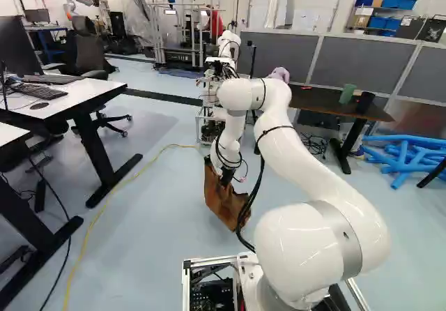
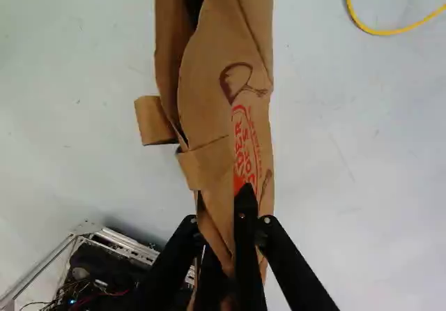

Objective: Pick up the bag on the ground and place it on the table

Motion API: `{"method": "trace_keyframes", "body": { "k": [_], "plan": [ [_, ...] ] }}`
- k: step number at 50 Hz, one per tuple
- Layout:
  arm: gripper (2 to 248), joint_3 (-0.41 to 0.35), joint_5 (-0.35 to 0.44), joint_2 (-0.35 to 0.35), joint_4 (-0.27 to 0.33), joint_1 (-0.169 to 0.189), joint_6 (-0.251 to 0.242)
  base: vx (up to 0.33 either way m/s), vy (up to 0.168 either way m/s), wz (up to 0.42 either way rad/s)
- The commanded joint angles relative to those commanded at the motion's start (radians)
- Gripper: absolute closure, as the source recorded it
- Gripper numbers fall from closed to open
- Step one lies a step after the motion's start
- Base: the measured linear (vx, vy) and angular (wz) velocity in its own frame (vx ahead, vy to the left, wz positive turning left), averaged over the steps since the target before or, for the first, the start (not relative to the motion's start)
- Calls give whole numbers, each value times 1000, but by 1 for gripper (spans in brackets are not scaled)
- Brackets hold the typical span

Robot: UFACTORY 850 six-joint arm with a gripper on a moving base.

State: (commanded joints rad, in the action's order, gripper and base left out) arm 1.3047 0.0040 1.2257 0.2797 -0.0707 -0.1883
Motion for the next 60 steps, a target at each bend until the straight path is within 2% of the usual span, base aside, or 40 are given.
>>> {"method": "trace_keyframes", "body": {
  "k": [29,60],
  "plan": [
    [229,-88,-121,-111,-119,0,0,0,0,0],
    [229,-177,-176,-233,-265,0,0,0,0,0]
  ]
}}
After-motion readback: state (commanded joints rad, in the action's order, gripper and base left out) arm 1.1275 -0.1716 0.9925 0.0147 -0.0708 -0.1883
